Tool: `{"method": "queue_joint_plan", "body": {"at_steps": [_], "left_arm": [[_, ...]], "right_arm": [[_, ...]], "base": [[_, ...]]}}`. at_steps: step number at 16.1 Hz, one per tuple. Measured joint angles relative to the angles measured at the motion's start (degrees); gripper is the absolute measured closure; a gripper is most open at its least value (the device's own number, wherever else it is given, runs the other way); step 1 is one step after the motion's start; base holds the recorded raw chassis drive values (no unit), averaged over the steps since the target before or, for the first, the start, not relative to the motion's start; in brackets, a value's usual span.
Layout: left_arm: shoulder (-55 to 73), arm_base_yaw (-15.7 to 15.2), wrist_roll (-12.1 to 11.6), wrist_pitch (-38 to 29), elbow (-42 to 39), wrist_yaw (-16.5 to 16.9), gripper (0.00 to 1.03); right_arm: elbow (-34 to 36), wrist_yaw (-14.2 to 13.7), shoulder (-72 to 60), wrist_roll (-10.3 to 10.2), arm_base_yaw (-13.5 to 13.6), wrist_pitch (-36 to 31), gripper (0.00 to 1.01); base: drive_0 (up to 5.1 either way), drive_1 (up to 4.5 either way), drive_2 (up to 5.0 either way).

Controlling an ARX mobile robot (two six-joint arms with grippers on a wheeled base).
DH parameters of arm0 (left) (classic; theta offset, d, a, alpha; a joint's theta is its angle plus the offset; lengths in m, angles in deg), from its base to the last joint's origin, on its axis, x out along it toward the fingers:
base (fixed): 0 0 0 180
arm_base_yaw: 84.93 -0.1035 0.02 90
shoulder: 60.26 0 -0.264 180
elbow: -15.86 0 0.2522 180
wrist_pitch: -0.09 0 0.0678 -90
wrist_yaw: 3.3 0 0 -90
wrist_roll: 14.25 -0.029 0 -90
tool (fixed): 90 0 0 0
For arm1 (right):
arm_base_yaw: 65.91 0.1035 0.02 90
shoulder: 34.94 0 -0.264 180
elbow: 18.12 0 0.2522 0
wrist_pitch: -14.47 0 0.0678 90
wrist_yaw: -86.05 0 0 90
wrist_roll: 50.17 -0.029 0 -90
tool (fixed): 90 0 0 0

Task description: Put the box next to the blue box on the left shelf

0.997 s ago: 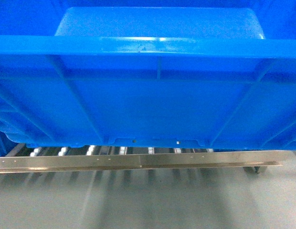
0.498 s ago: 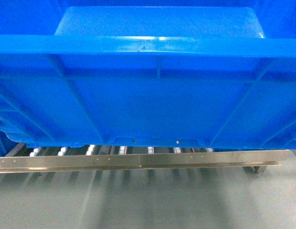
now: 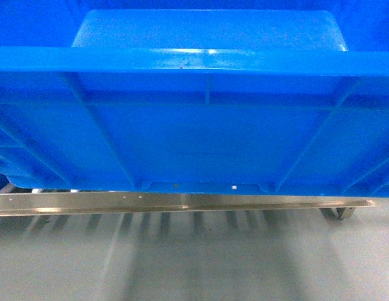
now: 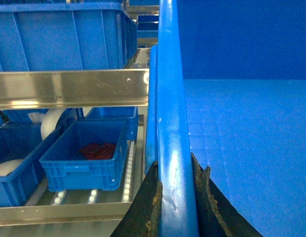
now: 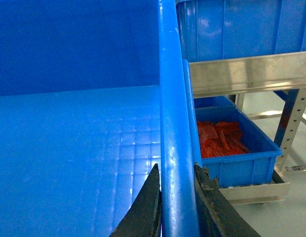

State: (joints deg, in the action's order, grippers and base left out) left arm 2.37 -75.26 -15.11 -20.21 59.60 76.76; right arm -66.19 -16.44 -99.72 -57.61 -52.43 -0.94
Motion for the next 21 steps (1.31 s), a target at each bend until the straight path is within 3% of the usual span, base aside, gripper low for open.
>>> {"method": "queue_joint_plan", "body": {"at_steps": [21], "left_arm": [[0.0,0.0,0.0,0.3,-0.2,0.0,0.92]], "right_arm": [[0.1,0.1,0.0,0.0,0.0,0.3,0.90]], "base": [[0.0,0.00,0.0]]}}
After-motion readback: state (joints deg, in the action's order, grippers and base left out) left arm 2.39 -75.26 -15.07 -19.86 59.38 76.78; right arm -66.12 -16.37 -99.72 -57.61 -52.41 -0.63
